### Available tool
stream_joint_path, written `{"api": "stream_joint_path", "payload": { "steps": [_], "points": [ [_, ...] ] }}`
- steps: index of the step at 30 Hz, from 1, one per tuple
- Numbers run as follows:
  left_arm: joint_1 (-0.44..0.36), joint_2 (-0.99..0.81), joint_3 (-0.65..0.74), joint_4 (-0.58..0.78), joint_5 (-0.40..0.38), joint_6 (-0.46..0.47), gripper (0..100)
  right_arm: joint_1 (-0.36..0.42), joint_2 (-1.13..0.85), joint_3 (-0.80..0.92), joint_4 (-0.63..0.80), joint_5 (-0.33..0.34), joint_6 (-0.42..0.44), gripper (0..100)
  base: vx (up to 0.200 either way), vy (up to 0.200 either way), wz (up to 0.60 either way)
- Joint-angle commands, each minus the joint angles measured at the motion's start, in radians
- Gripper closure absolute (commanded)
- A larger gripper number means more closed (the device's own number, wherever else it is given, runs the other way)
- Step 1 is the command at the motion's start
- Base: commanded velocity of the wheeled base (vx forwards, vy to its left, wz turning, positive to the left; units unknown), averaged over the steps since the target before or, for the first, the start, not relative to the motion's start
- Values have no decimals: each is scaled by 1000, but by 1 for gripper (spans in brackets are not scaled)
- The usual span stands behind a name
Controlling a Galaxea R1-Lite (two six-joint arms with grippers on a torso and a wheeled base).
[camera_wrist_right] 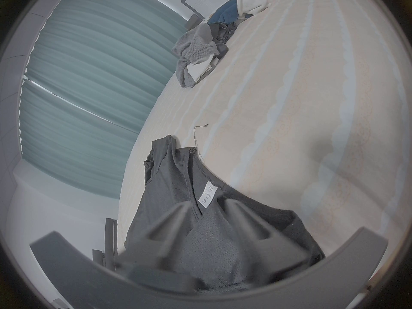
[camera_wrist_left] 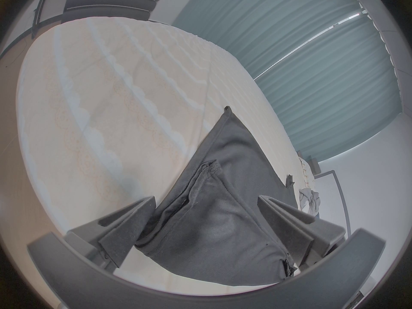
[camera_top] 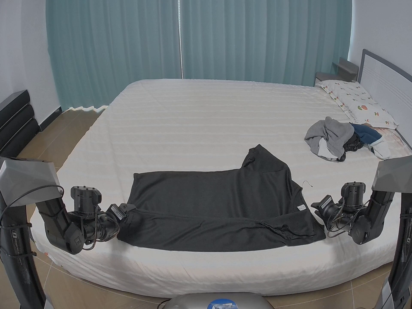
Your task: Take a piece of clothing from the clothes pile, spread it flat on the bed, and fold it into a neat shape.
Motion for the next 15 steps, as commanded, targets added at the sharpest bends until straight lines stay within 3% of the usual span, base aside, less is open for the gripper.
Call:
{"api": "stream_joint_path", "payload": {
  "steps": [1, 12, 15],
  "points": [
    [9, -8, -6, 0, 0, -1, 0, -1, -2, 3, 0, 0, 4, 0, 0, 0, 0],
    [24, -31, -19, 0, 0, -3, 0, -33, -35, 21, 0, 3, 53, 0, 0, 0, 0],
    [21, -31, -26, 0, -1, -55, 0, -38, -42, 19, 0, 3, 79, 0, 0, 0, 0]
  ]
}}
